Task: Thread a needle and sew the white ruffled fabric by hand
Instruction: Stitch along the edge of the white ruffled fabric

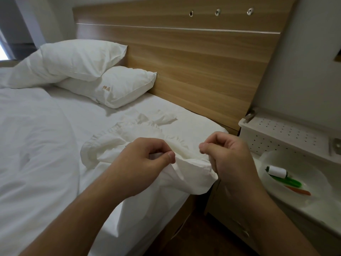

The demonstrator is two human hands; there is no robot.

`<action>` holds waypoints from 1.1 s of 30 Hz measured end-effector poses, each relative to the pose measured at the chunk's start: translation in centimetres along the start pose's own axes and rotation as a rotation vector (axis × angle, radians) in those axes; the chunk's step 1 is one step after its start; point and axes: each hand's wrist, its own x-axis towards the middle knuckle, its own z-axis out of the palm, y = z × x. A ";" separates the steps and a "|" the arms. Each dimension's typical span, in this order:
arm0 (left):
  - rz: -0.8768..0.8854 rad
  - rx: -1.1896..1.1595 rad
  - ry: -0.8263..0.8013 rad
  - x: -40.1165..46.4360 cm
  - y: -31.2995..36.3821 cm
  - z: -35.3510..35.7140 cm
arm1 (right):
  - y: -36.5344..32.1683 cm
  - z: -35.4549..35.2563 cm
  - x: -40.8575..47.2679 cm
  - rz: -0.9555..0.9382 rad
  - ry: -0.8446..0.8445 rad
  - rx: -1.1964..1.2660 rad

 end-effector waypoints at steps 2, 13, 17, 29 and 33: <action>-0.012 -0.001 0.010 0.0 0.0 0.0 | 0.0 -0.1 0.0 -0.004 0.089 0.003; -0.060 0.007 0.088 0.1 -0.3 0.0 | 0.3 -0.3 0.2 -0.030 0.334 -0.062; -0.059 -0.010 0.084 0.1 -0.1 -0.1 | 0.3 -0.6 0.4 -0.005 0.345 -0.108; -0.007 -0.025 0.027 -0.3 0.6 -0.4 | -1.1 -0.2 -1.3 -0.175 0.025 -0.062; 0.010 -0.091 0.017 -0.3 0.6 -0.3 | -0.2 1.4 -1.7 -0.256 -0.233 -0.213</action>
